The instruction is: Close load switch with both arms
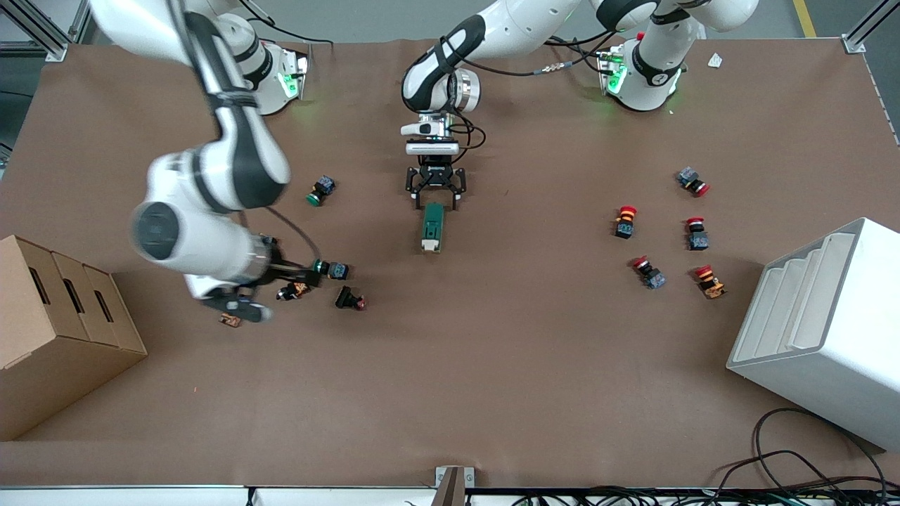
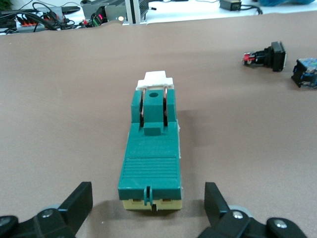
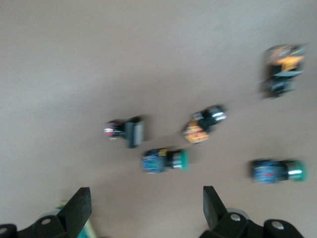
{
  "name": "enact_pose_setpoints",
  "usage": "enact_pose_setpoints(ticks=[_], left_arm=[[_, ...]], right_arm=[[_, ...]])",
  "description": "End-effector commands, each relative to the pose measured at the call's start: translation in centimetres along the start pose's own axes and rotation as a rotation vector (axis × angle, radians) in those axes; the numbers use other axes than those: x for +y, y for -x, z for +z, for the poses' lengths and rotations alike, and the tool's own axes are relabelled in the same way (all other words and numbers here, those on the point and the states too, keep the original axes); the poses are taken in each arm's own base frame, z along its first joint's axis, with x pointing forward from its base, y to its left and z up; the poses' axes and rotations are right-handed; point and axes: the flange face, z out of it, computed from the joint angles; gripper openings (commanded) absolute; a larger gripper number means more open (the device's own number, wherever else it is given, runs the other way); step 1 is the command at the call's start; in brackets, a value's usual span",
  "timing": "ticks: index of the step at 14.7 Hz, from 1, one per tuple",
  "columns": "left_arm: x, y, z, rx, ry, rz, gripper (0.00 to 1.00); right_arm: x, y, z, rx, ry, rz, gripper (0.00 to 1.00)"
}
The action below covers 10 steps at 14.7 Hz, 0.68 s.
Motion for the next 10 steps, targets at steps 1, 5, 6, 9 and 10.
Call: enact_pose_setpoints(ticks=[1,5,6,9,10], left_arm=[[0.8,-1.5,-0.3,-0.054,-0.034,-0.001,0.99],[2.5,-7.1,-1.0,-0.162,-0.108,-0.009,0.99],[3.2,-8.6,-1.4,-0.198,-0.124,-0.006,0.98],[4.0,-13.8,-1.6,-0.293,-0.154,0.015,0.99],[4.0,-16.0,-1.8,-0.321,-0.155,0.022,0.99]], right_arm=[[4.7,0.6,-3.6,0.005,0.068,-0.109,1.00],[11.0,0.8,-8.4,0.006,0.087,-0.174,1.00],[11.8,1.1,-9.3,0.007,0.101,-0.174,1.00],[13.9,2.1,-11.6,0.004,0.111,-0.162,1.00],[14.4,2.5,-12.5,0.008,0.112,-0.178,1.00]])
